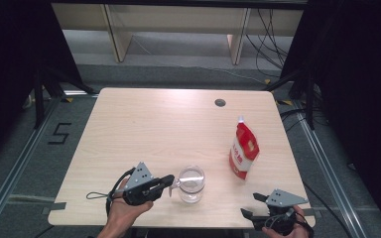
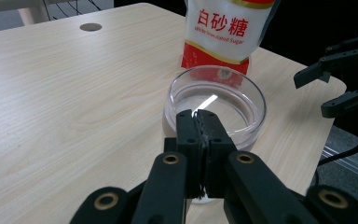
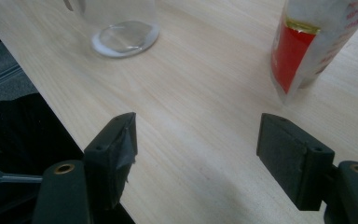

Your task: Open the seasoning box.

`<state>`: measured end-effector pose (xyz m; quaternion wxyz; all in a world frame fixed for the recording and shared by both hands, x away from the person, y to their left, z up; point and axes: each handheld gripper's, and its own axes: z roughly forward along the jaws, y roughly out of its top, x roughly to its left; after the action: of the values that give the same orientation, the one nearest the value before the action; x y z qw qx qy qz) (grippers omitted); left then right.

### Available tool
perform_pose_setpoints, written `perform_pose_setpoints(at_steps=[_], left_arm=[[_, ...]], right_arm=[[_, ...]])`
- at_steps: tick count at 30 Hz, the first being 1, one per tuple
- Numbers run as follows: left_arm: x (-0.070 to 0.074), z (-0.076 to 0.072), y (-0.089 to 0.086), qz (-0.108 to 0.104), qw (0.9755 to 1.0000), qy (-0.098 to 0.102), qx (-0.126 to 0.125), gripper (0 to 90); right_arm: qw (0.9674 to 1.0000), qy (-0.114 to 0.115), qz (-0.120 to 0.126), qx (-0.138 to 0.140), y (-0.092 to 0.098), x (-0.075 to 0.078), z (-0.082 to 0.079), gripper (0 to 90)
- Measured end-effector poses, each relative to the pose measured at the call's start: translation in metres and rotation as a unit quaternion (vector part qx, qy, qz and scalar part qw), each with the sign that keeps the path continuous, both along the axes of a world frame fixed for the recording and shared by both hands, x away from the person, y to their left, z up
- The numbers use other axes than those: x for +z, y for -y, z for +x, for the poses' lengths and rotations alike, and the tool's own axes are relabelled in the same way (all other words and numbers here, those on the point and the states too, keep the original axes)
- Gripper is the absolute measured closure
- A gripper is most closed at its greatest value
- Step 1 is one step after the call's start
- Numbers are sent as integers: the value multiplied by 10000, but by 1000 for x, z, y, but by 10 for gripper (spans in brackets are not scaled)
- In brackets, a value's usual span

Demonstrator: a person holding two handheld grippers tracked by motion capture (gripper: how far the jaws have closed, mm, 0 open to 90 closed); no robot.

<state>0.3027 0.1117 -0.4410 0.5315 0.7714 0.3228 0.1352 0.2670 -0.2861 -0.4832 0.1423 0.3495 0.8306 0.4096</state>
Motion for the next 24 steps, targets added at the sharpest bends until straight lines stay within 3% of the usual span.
perform_pose_setpoints(at_steps=[3, 5, 7, 8, 12, 14, 16, 20, 24], left_arm=[[-1, 1, 1, -11, 10000, -37, 36, 876], [-2, 1, 2, 6, 10000, -49, 17, 877], [-4, 2, 3, -16, 10000, -31, -9, 877], [-4, 2, 3, 39, 10000, -57, 24, 879], [-5, 2, 7, 125, 9999, -28, 2, 885], [-5, 2, 6, 90, 10000, -38, -1, 885], [-6, 3, 5, 100, 9999, -7, -50, 886], [-6, 2, 5, 86, 10000, 2, -20, 886], [-8, 1, 5, 49, 10000, -10, 23, 886]], right_arm=[[9999, -118, 77, -93, -4, 1, -3, 309], [10000, 17, 4, 3, -3, 1, -1, 313], [9999, -111, 48, -61, -4, 1, -3, 314], [10000, 23, 10, -2, -3, 0, -1, 313], [10000, -39, 50, 35, -3, 0, -1, 320], [10000, -16, 23, -58, -4, 1, -3, 323], [9999, 87, -15, 80, -4, 1, -1, 332], [9999, 110, -28, 53, -5, 2, -1, 349], [9998, 136, 127, 99, -7, 3, 0, 404]])
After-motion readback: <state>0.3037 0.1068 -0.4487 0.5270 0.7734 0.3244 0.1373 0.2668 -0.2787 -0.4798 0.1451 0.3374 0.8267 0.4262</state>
